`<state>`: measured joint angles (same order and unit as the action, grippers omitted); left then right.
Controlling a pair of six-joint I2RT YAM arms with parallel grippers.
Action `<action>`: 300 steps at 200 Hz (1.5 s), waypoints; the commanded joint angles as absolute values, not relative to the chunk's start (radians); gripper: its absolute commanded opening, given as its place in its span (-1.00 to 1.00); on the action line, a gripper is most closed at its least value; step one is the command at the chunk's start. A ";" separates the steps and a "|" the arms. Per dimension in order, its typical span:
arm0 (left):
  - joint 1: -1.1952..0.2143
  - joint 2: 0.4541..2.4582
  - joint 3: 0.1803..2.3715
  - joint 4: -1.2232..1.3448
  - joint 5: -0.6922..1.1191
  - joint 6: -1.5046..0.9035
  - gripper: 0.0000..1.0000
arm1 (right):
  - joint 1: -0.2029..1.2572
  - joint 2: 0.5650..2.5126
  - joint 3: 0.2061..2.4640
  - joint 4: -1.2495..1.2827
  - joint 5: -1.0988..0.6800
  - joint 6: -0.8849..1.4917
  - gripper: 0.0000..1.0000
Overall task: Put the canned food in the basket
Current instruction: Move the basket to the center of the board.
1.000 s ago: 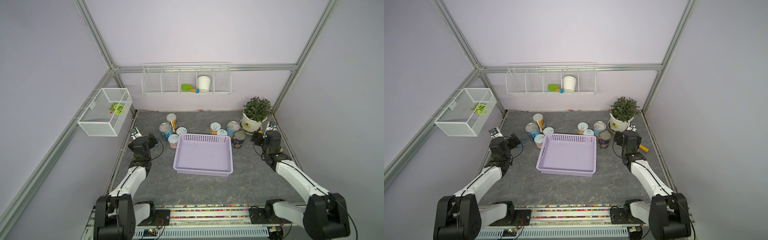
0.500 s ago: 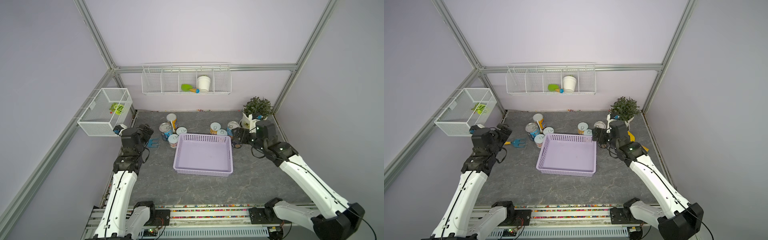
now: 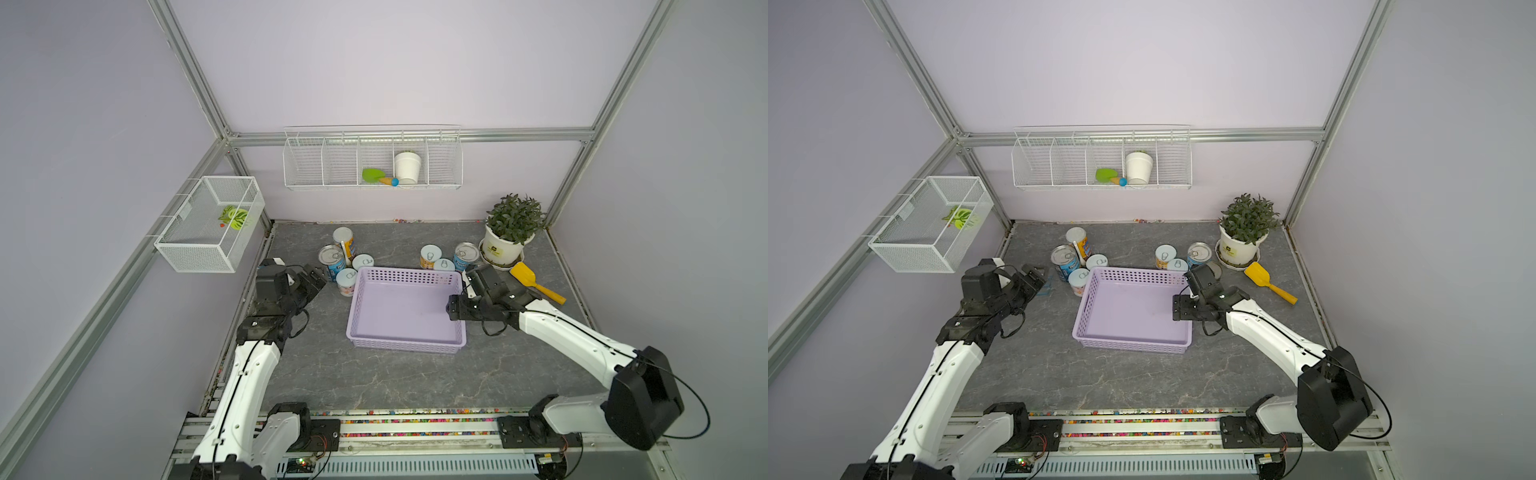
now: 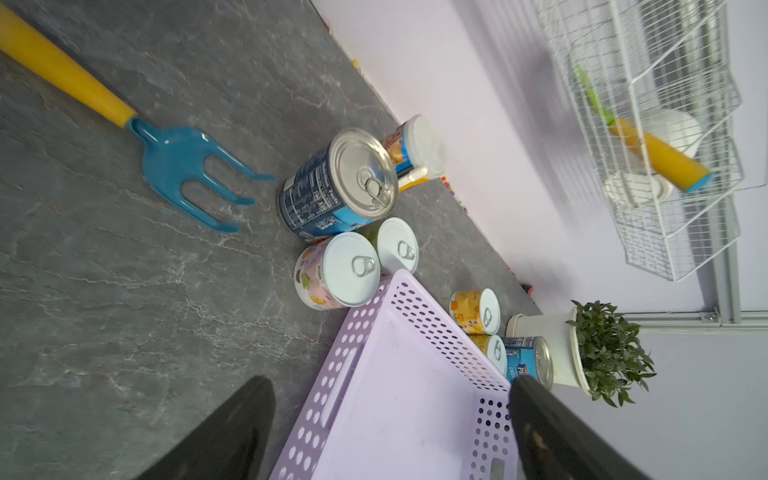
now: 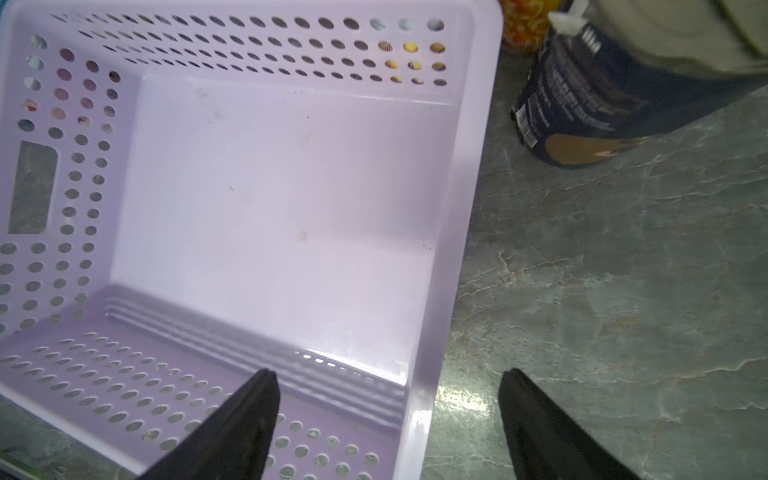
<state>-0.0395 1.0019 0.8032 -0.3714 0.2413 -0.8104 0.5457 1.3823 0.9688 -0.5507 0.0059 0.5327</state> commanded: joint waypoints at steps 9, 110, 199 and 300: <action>-0.044 1.037 0.806 -0.369 0.276 -0.792 0.78 | 0.565 1.416 1.006 -0.565 -0.002 0.526 0.68; -0.048 1.014 0.812 -0.389 0.219 -0.789 0.80 | 0.572 1.559 1.034 -0.615 0.037 0.512 -0.16; -0.049 1.007 0.817 -0.399 0.206 -0.789 0.80 | 0.578 1.455 0.954 -0.655 0.122 0.519 -1.00; -0.049 1.006 0.826 -0.414 0.189 -0.792 0.91 | 0.652 1.304 0.806 -0.683 0.202 0.689 -1.00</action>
